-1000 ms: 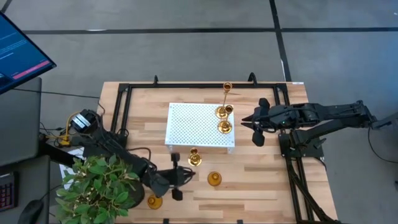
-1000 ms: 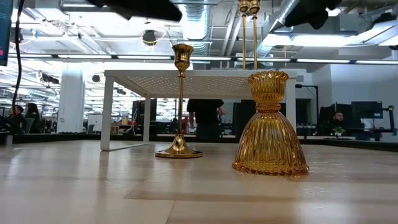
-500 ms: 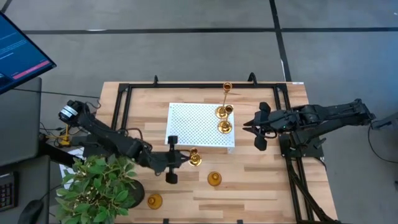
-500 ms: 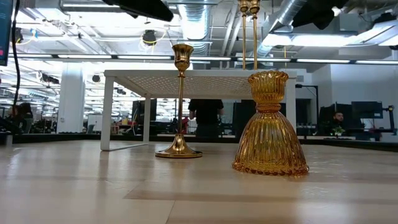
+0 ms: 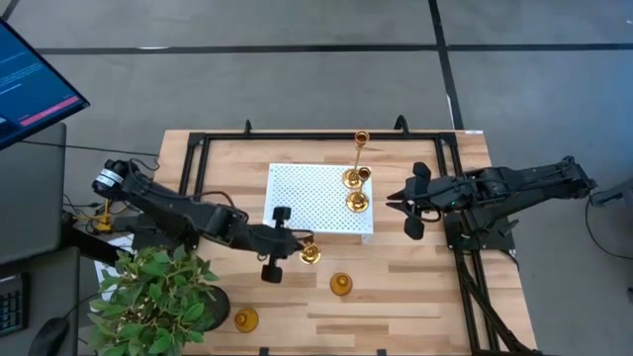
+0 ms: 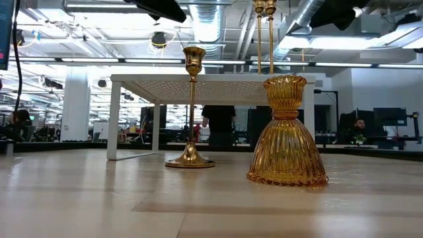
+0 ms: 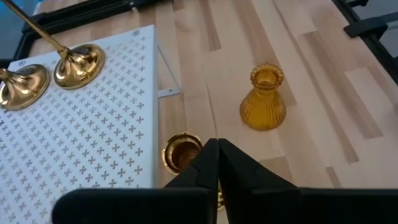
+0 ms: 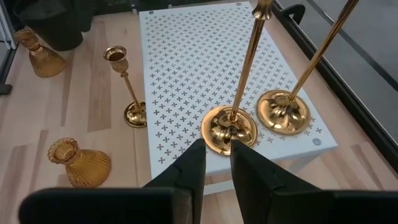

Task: Pick & Place candle stick holders
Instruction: Put the golden candlestick holder on the shelf

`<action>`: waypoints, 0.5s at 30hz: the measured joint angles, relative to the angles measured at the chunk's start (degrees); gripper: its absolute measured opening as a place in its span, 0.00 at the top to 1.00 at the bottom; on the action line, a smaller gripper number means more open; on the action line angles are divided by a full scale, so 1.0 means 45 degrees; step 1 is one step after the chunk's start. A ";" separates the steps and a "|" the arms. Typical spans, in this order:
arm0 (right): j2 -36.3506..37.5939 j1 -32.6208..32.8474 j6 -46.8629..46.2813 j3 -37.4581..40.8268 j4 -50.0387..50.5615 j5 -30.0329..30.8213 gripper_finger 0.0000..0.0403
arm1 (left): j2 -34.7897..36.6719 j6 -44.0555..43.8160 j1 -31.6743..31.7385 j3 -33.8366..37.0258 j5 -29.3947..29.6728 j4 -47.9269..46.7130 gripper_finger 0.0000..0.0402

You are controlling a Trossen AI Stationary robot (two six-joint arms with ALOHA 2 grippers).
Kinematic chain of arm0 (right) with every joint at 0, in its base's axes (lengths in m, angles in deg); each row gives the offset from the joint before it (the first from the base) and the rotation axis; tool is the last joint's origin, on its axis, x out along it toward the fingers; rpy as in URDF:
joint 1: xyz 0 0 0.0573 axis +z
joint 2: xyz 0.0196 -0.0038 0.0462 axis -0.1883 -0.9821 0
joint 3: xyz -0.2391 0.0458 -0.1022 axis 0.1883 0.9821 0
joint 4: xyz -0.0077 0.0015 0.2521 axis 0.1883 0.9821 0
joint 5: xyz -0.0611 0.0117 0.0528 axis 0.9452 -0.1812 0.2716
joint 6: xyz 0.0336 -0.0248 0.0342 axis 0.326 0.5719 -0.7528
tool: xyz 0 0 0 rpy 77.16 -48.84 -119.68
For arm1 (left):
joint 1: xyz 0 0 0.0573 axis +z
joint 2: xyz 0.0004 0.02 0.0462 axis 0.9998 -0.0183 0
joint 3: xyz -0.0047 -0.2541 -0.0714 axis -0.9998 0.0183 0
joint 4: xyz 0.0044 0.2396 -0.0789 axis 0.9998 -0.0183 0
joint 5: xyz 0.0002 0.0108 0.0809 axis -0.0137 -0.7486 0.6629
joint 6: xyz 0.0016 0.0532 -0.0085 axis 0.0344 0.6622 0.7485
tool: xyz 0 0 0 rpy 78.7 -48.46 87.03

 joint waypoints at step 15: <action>0.0005 0.0000 0.0000 0.0000 -0.0041 0.0005 0.84 | -0.1276 0.0857 0.0044 0.0005 0.0222 0.0411 0.76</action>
